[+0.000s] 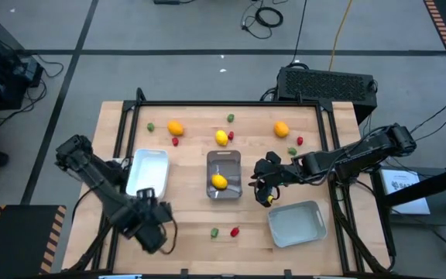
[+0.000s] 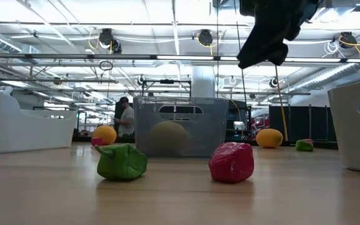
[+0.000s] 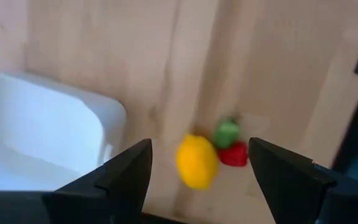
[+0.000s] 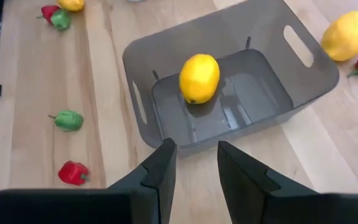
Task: Sort produce into baskets
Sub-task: Put the lemon into the black bin
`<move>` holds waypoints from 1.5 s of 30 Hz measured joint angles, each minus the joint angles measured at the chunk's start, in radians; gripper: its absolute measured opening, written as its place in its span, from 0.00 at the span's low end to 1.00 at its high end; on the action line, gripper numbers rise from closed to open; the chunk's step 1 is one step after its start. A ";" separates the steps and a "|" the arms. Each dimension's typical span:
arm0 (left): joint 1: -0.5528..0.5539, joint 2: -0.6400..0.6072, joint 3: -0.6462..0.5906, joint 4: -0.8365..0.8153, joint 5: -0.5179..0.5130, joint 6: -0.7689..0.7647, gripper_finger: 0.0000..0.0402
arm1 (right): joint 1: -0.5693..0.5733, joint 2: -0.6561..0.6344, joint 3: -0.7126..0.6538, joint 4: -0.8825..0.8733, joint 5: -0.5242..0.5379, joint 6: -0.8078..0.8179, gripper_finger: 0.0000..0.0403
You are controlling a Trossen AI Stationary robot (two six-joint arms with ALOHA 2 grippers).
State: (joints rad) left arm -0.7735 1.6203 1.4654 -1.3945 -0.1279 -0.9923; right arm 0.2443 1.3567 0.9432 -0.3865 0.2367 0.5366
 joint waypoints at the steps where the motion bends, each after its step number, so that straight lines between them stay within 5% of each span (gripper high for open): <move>1: -0.014 0.001 0.000 0.000 0.003 -0.027 0.68 | 0.000 0.000 0.000 0.007 0.000 0.000 0.27; 9: -0.075 0.054 -0.027 0.033 -0.060 -0.110 0.68 | 0.000 0.000 0.000 0.079 0.000 -0.077 0.27; 14: -0.065 0.097 -0.083 0.060 0.051 -0.133 0.68 | 0.000 0.000 0.000 0.124 -0.001 -0.140 0.27; 27: -0.090 0.099 -0.265 0.122 0.128 -0.147 0.68 | 0.000 0.000 0.000 0.130 -0.003 -0.156 0.27; 45: -0.084 0.098 -0.490 0.445 0.253 -0.101 0.68 | -0.001 0.000 0.000 0.127 -0.003 -0.150 0.27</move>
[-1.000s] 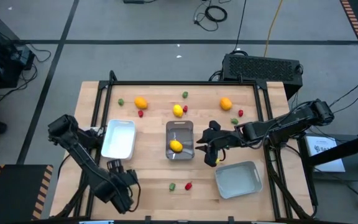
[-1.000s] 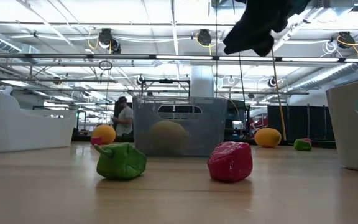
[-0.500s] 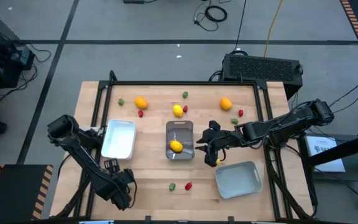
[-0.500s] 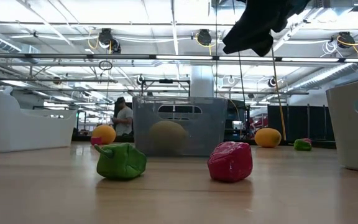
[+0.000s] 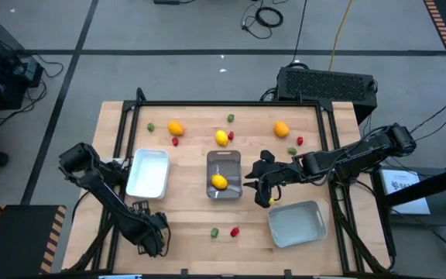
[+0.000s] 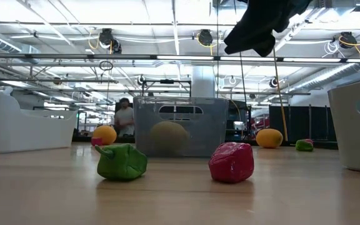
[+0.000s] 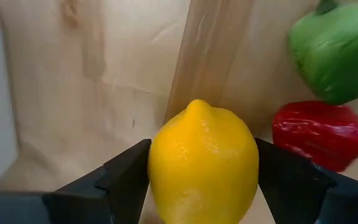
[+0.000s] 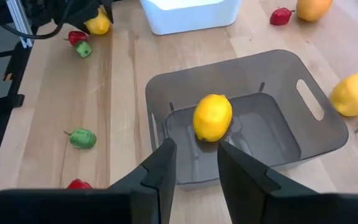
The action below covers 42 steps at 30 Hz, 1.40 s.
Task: Sort produce into baskets
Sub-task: Put the lemon into the black bin
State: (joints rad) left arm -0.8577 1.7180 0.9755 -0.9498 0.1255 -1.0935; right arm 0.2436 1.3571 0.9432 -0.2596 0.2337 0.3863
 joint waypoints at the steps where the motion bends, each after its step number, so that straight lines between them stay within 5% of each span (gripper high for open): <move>1: 0.000 0.000 -0.008 0.009 0.002 0.000 0.68 | 0.000 0.000 0.000 0.000 0.000 -0.003 0.27; 13: 0.000 -0.001 -0.021 0.025 0.013 0.003 0.53 | -0.002 0.000 0.000 0.001 0.001 -0.007 0.27; 20: 0.028 0.000 0.034 -0.068 0.004 0.090 0.57 | -0.003 0.000 0.000 0.002 0.001 -0.016 0.27; 29: 0.153 0.000 0.218 -0.192 -0.266 0.340 0.55 | -0.023 0.000 0.000 0.001 0.002 -0.025 0.27; 37: 0.298 0.000 0.324 -0.057 -0.602 0.750 0.54 | -0.027 0.000 0.000 0.000 0.002 -0.033 0.27; 42: 0.458 0.000 0.324 0.088 -0.642 0.933 0.54 | -0.027 0.000 0.000 0.000 0.002 -0.036 0.27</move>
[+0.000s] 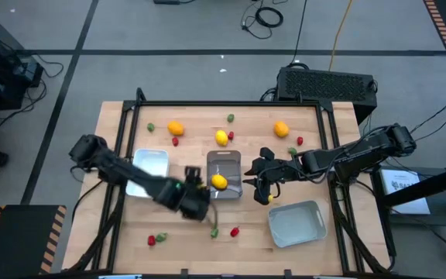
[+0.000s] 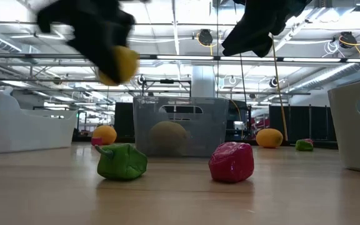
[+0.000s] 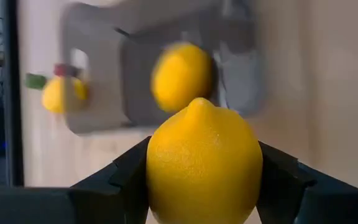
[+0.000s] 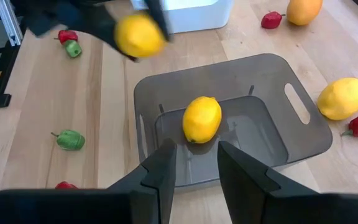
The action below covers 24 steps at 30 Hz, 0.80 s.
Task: Sort produce into baskets
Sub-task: Put the lemon into the black bin
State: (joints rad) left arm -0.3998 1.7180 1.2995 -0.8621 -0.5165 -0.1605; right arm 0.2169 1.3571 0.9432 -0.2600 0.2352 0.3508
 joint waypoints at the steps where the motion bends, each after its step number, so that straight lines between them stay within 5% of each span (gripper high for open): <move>1: 0.030 0.000 0.000 0.031 0.000 0.031 0.54 | 0.000 0.000 0.000 0.000 0.000 -0.005 0.27; 6: 0.162 0.000 0.000 0.199 -0.003 0.144 0.54 | 0.000 0.000 0.000 0.000 0.000 -0.027 0.27; 12: 0.281 0.011 0.000 0.287 0.184 0.189 0.59 | 0.000 0.000 0.000 -0.005 0.000 -0.027 0.27; 24: 0.330 0.011 0.000 0.309 0.201 0.195 0.68 | 0.000 0.000 0.000 -0.006 0.000 -0.027 0.27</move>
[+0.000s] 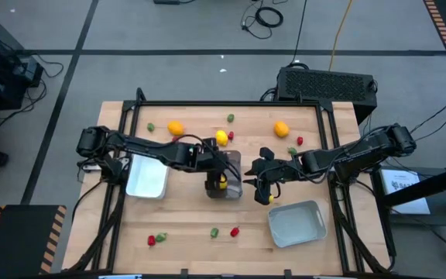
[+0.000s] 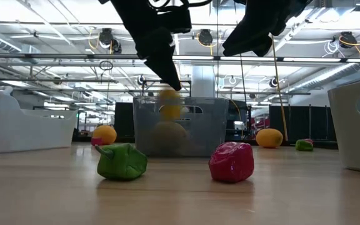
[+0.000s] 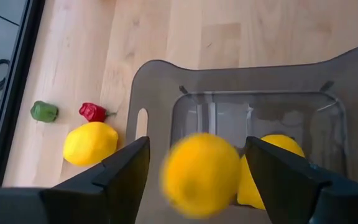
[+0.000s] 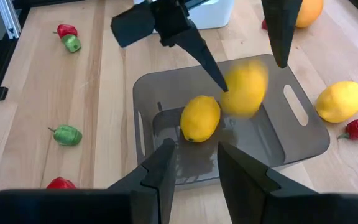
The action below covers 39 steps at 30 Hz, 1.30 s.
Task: Sort produce into baskets
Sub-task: Put the lemon into the black bin
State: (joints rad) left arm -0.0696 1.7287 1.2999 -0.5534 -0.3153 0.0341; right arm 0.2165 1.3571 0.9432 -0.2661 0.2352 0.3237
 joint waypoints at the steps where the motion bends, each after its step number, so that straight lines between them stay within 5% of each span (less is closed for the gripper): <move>1: -0.001 0.000 0.000 0.001 0.000 0.000 0.68 | 0.000 0.000 0.000 0.000 0.000 0.000 0.27; 27: 0.156 -0.061 0.000 -0.245 0.025 0.018 0.68 | 0.000 0.000 0.000 -0.006 0.000 0.004 0.27; 39: 0.429 -0.147 -0.010 -0.447 0.026 -0.122 0.68 | 0.001 0.082 -0.001 0.014 0.000 0.031 0.27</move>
State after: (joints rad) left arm 0.3598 1.5820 1.2897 -1.0001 -0.2891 -0.0876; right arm 0.2176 1.4389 0.9424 -0.2523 0.2348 0.3550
